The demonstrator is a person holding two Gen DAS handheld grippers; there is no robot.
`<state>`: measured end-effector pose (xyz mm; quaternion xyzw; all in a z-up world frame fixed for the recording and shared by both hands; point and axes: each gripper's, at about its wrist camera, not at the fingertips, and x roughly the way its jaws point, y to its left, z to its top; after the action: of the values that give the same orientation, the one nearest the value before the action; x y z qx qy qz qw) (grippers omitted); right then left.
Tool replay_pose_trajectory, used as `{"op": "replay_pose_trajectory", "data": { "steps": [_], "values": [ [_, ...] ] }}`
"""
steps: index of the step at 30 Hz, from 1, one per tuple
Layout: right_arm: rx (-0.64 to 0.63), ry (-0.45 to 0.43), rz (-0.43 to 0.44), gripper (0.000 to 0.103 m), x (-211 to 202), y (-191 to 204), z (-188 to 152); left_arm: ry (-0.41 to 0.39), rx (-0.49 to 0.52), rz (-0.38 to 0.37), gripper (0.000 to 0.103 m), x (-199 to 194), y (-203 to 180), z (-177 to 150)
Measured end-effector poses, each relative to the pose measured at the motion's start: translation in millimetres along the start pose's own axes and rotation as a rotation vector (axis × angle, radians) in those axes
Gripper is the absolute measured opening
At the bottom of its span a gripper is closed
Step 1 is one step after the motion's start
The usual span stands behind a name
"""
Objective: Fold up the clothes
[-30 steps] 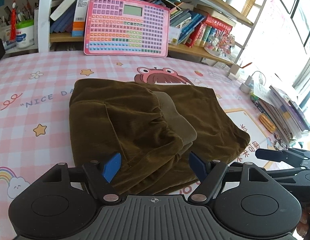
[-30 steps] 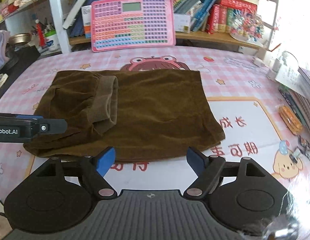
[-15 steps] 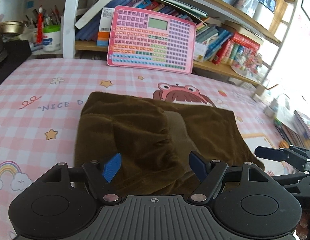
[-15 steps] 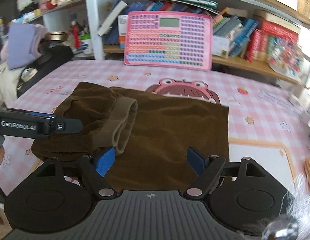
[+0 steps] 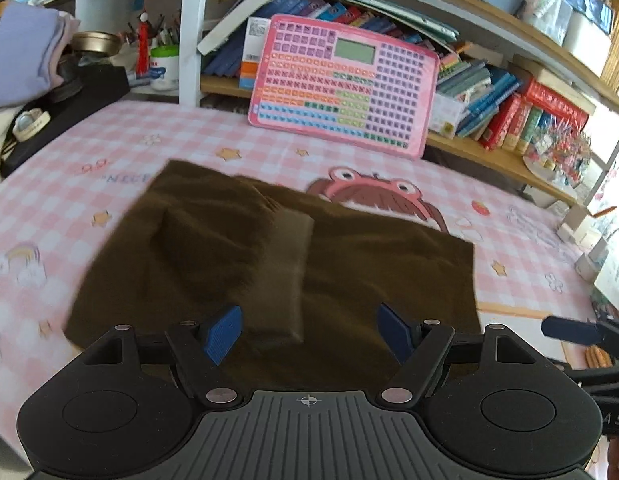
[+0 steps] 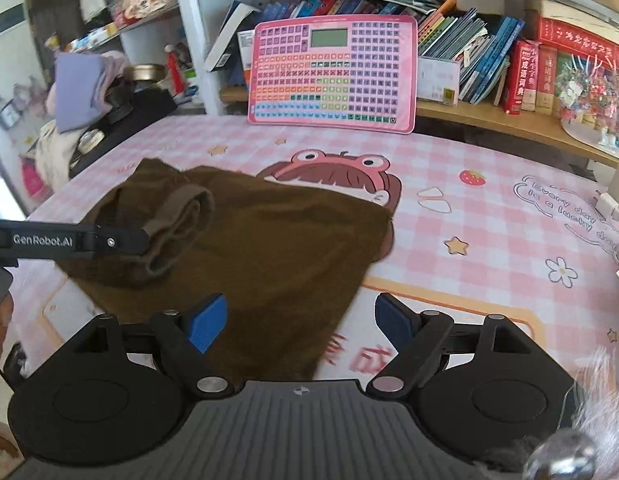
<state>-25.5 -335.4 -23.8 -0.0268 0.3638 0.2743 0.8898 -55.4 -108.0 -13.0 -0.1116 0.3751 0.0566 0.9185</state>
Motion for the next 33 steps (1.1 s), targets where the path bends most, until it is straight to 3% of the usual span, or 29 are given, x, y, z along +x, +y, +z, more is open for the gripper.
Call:
{"op": "replay_pose_trajectory", "data": {
  "steps": [7, 14, 19, 33],
  "values": [
    [0.014, 0.047, 0.084, 0.08, -8, -39, -14, 0.007, 0.009, 0.073, 0.077, -14, -38, -28],
    [0.041, 0.071, 0.164, 0.08, -11, -51, -20, -0.037, 0.053, 0.157, 0.077, -34, -56, -45],
    [0.083, 0.078, 0.203, 0.08, -13, -59, -21, -0.046, 0.085, 0.167, 0.082, -40, -68, -47],
    [0.311, 0.161, 0.292, 0.076, -1, -83, -24, -0.006, 0.145, 0.182, 0.082, -36, -81, -55]
  ]
}}
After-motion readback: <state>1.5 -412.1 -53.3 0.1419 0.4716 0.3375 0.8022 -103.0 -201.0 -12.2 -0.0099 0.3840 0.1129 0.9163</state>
